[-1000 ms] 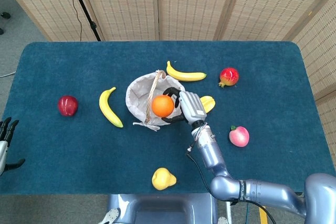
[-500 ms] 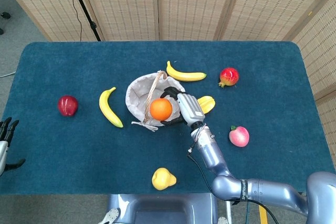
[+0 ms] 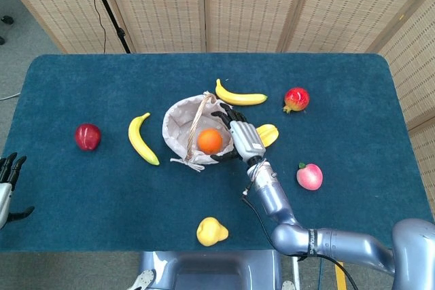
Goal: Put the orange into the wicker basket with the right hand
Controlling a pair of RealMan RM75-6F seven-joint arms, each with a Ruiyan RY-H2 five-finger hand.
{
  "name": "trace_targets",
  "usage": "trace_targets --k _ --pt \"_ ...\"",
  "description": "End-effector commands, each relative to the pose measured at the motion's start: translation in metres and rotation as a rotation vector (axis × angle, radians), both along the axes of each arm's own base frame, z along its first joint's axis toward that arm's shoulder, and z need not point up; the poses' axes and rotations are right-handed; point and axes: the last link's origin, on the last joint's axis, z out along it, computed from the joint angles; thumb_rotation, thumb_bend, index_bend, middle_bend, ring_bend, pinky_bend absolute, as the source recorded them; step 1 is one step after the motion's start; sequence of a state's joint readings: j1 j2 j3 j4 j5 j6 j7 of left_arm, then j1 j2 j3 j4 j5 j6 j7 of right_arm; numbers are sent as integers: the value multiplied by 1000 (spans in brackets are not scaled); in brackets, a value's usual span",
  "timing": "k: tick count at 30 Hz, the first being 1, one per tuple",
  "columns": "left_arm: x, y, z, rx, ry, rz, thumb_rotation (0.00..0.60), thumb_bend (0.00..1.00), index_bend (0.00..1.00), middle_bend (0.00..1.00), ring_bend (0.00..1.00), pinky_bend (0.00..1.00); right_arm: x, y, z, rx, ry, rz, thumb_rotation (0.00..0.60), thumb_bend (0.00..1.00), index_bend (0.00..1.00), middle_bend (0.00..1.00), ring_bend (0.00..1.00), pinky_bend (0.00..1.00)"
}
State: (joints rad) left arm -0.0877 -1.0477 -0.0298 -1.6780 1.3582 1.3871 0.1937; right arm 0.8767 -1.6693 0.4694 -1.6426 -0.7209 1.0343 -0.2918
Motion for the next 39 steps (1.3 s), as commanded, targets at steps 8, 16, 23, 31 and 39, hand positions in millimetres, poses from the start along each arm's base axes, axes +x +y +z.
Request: trace_targets --k 8,16,23,31,39 --pt "-2 1 0 -5 -1 6 600 0 0 0 0 0 -6 -2 11 -69 97 31 600 0 120 3 31 66" --pt "2 -1 -1 -15 3 -5 600 0 0 0 0 0 -39 17 60 -191 342 110 600 0 100 20 54 69" --pt "2 -2 2 -4 3 -5 600 0 0 0 0 0 -83 50 92 -235 480 129 600 0 75 6 45 58" --pt "8 -6 4 8 5 -27 600 0 0 0 0 0 -172 137 146 -291 666 107 600 0 0 0 33 54" --pt "13 -9 2 1 12 -45 600 0 0 0 0 0 -229 196 177 -334 737 -6 600 0 0 0 32 53"
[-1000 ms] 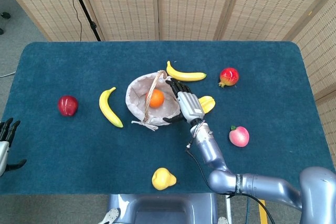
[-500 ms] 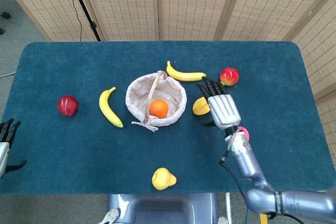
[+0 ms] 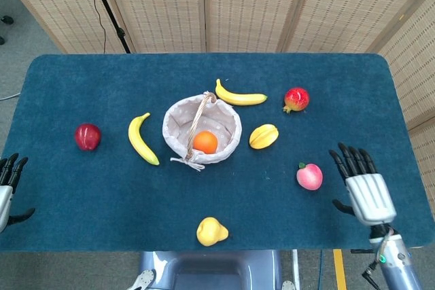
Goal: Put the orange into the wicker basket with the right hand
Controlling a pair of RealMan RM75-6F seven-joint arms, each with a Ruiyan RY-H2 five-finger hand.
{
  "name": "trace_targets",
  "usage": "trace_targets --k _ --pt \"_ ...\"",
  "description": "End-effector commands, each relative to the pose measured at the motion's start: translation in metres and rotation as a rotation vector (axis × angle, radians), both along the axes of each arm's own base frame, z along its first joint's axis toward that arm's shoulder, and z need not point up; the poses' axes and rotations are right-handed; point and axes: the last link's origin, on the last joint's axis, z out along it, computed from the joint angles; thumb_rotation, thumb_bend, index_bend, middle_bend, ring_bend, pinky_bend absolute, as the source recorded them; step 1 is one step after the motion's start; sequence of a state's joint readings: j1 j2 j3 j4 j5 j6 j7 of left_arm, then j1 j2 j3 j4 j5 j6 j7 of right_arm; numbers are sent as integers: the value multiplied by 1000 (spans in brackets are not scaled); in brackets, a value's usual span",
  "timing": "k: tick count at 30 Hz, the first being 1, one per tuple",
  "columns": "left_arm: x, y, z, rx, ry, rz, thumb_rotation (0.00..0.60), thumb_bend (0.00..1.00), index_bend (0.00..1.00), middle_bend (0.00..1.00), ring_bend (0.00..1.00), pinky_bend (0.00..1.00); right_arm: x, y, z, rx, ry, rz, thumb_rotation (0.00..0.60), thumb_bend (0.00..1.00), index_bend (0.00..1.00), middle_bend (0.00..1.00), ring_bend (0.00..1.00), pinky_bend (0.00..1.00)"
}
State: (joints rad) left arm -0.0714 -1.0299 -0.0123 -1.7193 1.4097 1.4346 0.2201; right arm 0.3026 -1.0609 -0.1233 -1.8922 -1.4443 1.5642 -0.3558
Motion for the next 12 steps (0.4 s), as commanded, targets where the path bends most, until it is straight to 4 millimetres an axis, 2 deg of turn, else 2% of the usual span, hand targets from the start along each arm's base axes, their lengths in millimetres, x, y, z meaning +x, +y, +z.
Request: trace_targets --k 1,7,12 --pt "2 -1 0 -1 0 -6 600 0 0 0 0 0 -34 36 21 -40 34 -67 600 0 0 0 32 53" --pt "2 -2 -2 -3 3 -11 600 0 0 0 0 0 -58 58 28 -80 15 -106 600 0 0 0 32 53" --pt "0 -2 -3 -7 3 -1 600 0 0 0 0 0 -63 64 27 -91 8 -99 600 0 0 0 32 53"
